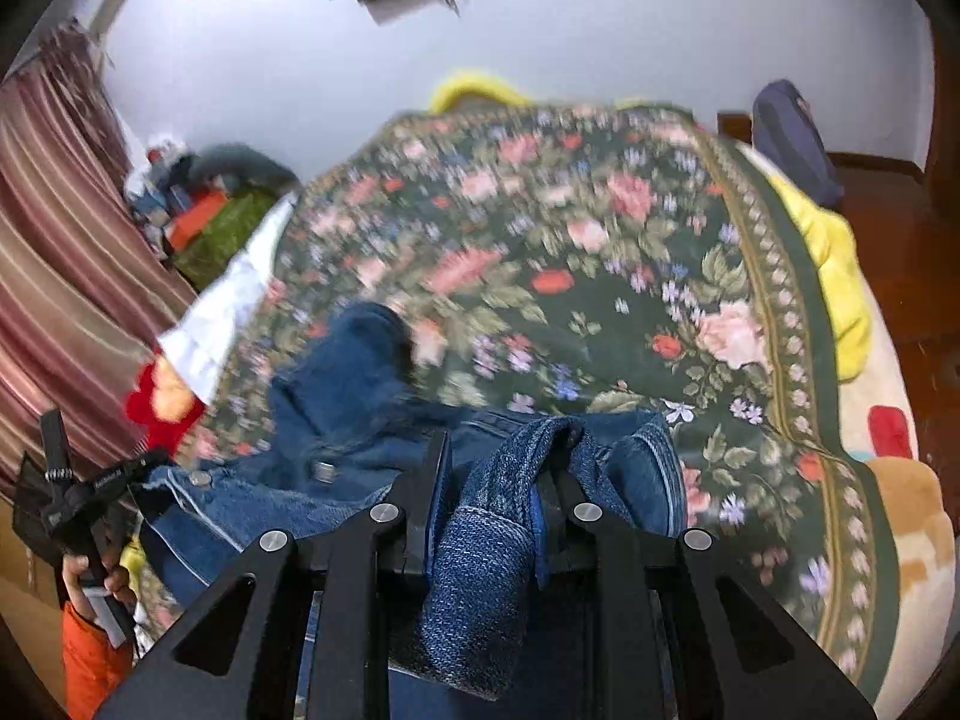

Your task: Fold large clothes

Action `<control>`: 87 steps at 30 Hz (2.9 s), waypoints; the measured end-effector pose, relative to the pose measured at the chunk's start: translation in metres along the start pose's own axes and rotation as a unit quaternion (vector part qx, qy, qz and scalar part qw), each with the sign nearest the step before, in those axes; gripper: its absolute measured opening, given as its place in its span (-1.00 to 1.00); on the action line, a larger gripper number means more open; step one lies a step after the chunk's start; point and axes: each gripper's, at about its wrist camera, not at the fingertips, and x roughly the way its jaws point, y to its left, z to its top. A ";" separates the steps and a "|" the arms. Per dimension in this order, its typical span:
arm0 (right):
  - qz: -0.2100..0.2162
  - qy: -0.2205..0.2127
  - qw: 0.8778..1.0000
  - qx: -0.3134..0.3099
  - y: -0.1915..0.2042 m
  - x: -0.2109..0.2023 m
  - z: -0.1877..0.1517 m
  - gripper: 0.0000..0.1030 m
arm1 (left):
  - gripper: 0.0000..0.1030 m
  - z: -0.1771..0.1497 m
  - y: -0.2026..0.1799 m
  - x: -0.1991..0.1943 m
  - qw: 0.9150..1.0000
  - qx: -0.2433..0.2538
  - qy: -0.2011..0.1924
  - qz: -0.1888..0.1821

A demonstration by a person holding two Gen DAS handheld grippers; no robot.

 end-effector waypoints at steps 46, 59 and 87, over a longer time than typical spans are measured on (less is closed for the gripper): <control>-0.005 0.096 0.980 -0.176 0.076 -0.015 -0.113 -0.62 | 0.64 -0.136 -0.117 -0.032 0.958 0.285 0.028 0.004; -0.019 0.077 0.975 -0.207 0.100 0.046 -0.067 -0.62 | 0.53 -0.049 -0.118 0.005 0.971 0.238 -0.001 0.011; -0.069 0.103 0.957 -0.261 0.083 0.024 -0.088 -0.62 | 0.63 -0.069 -0.041 -0.051 0.966 0.245 -0.025 0.077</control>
